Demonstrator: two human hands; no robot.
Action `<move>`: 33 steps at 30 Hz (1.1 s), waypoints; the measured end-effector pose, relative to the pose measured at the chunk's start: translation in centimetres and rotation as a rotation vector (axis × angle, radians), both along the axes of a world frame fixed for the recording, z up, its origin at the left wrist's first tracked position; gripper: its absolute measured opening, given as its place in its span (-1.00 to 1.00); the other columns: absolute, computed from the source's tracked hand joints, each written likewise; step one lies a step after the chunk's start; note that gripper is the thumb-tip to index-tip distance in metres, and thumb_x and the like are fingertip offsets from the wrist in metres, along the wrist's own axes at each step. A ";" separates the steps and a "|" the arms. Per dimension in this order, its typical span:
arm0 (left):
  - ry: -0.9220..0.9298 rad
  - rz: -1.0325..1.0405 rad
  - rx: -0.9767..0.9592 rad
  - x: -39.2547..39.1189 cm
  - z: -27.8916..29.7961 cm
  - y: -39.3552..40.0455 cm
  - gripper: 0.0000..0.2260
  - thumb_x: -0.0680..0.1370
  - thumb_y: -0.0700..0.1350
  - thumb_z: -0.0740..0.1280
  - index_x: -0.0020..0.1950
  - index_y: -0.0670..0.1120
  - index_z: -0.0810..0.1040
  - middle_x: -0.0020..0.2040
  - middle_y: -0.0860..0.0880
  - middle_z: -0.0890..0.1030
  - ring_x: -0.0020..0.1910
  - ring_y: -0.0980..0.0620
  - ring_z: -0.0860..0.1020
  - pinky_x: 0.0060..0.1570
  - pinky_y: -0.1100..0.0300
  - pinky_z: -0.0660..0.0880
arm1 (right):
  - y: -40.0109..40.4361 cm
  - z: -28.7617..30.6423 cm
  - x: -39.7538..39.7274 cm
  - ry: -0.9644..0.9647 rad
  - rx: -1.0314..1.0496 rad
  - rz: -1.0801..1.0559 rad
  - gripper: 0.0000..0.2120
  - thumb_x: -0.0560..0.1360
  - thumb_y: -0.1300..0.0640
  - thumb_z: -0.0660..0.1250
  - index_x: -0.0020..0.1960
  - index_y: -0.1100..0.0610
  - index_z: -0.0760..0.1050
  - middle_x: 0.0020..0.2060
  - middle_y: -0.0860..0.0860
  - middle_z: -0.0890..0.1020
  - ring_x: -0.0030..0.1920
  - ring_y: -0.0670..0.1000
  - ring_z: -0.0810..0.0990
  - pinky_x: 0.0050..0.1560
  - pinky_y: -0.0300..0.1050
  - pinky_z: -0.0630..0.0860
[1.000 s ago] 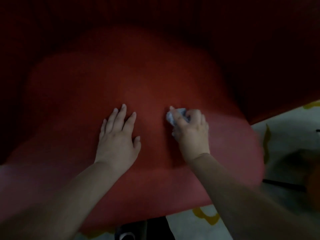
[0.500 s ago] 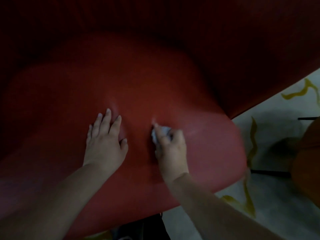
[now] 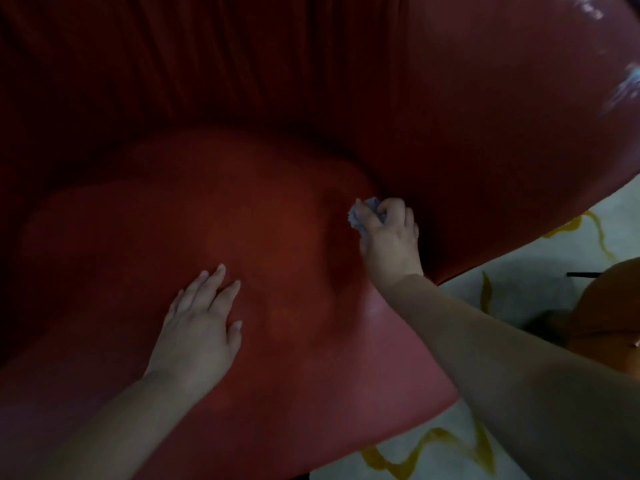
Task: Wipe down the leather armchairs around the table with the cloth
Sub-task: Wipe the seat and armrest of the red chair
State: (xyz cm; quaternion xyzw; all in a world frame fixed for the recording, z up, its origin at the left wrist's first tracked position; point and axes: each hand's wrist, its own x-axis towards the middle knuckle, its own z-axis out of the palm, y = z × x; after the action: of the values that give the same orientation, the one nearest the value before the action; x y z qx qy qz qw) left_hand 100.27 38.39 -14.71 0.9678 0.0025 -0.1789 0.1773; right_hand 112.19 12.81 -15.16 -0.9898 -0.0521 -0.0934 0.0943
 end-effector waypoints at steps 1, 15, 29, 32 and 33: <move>-0.008 -0.006 -0.024 0.2 -0.2 -0.7 -0.47 0.58 0.02 0.21 0.54 0.03 0.19 0.58 0.05 -0.01 0.54 0.08 -0.11 0.51 0.06 -0.09 | 0.0 -0.5 0.1 -0.004 -0.018 0.036 -0.57 0.42 0.26 0.39 0.27 0.05 0.53 -0.05 0.18 0.46 -0.12 0.20 0.45 -0.10 0.10 0.47; -0.073 -0.119 -0.097 8.1 -3.0 -11.0 -0.39 0.55 0.14 0.19 0.56 0.08 0.06 0.58 0.09 -0.12 0.53 0.07 -0.20 0.48 0.03 -0.22 | -5.9 -0.4 4.3 0.187 -0.811 0.415 -0.55 0.53 0.21 -0.05 0.30 0.12 0.46 0.35 0.08 0.36 0.27 0.11 0.38 0.19 -0.01 0.35; -0.068 -0.159 -0.110 7.3 -3.4 -9.8 -0.41 0.56 0.12 0.19 0.55 0.12 0.06 0.57 0.12 -0.11 0.53 0.12 -0.21 0.47 0.07 -0.26 | -2.6 -0.8 5.4 0.408 -1.173 0.246 -0.70 0.56 0.16 0.12 0.23 0.07 0.51 0.21 0.08 0.33 0.19 0.08 0.33 0.08 -0.04 0.32; -0.059 -0.174 -0.100 7.1 -3.2 -8.5 -0.42 0.57 0.12 0.17 0.55 0.14 0.04 0.57 0.14 -0.14 0.52 0.13 -0.23 0.45 0.08 -0.30 | -2.5 -1.5 3.3 0.638 -1.321 0.202 -0.71 0.56 0.22 0.18 0.22 0.02 0.51 0.13 0.08 0.38 0.09 0.08 0.37 -0.20 -0.03 0.29; -0.058 -0.169 -0.095 7.1 -3.1 -8.1 -0.42 0.57 0.12 0.16 0.55 0.14 0.03 0.57 0.14 -0.15 0.52 0.13 -0.24 0.46 0.07 -0.30 | -2.6 -1.4 3.2 0.691 -1.281 0.172 -0.70 0.57 0.22 0.14 0.23 0.03 0.50 0.14 0.09 0.39 0.11 0.09 0.37 -0.18 -0.02 0.30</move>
State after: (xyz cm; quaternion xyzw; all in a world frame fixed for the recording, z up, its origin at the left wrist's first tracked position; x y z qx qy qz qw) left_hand 107.33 30.26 -17.80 0.9599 -0.0925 -0.1649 0.2070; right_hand 115.40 10.17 -16.56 -0.8163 -0.1411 0.2805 -0.4849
